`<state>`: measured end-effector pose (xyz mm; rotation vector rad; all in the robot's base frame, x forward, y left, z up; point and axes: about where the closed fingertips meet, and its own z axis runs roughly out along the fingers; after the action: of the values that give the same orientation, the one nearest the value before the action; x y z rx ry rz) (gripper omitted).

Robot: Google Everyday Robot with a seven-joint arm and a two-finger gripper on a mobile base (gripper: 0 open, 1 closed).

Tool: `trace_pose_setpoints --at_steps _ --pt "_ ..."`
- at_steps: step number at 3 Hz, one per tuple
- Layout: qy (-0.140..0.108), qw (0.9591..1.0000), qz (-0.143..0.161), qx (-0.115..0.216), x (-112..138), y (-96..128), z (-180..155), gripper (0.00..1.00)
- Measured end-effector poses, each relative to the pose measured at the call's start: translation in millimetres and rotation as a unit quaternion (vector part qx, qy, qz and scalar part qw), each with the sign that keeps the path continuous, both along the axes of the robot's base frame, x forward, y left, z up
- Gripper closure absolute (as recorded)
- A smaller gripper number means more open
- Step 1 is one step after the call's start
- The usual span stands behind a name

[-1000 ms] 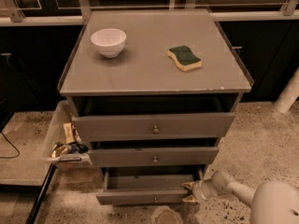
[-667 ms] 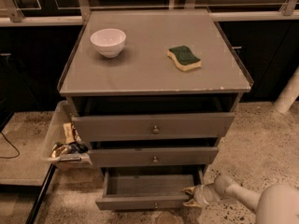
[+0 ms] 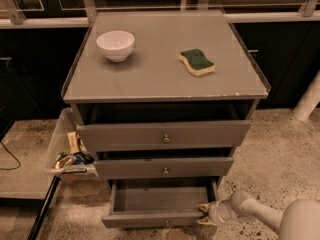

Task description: Open bottom drawer

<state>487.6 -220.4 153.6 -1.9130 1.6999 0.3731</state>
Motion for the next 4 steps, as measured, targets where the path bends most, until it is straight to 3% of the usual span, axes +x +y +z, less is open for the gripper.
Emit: trace_pose_setpoints --at_steps 2,4 --pt "0.0 1.0 0.0 0.0 0.0 0.0 0.0 0.58" --pt "0.022 0.9995 0.002 0.021 0.1 -0.7 -5.6 0.12"
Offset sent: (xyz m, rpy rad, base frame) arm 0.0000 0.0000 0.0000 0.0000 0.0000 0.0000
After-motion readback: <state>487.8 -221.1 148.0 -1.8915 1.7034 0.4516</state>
